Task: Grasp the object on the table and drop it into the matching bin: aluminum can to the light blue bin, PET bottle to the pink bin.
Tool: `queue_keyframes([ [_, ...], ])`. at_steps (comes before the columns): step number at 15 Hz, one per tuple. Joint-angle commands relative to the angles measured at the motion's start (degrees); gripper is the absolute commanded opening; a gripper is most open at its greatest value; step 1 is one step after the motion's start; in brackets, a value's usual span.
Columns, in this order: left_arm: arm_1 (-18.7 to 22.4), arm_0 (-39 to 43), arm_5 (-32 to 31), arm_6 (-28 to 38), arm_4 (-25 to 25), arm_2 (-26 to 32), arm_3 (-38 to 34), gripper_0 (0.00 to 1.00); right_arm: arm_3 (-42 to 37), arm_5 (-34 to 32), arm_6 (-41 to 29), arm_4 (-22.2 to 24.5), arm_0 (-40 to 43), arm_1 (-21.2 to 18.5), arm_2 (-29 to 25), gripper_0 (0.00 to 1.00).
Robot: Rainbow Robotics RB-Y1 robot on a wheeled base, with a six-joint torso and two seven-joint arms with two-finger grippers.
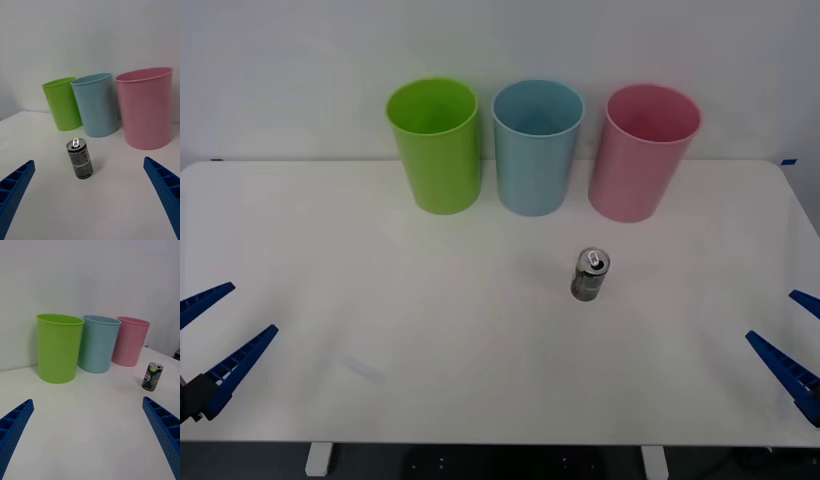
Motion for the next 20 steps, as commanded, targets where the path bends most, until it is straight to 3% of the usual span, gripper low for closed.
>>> queue_keyframes([
  [1,0.0,0.0,0.0,0.0,0.0,0.0,0.0,1.0,0.0,0.7,0.8,0.0,1.0,-0.1,0.6,1.0],
  [7,0.0,0.0,0.0,0.0,0.0,0.0,0.0,1.0,0.0,1.8,4.7,0.0,4.2,0.0,1.9,1.0],
  [10,0.0,0.0,0.0,0.0,0.0,0.0,0.0,1.0,0.0,3.9,11.0,0.0,5.1,0.0,3.2,1.0],
  [20,0.0,0.0,0.0,0.0,0.0,0.0,0.0,1.0,0.0,14.3,15.6,0.3,4.8,0.0,13.8,1.0],
])
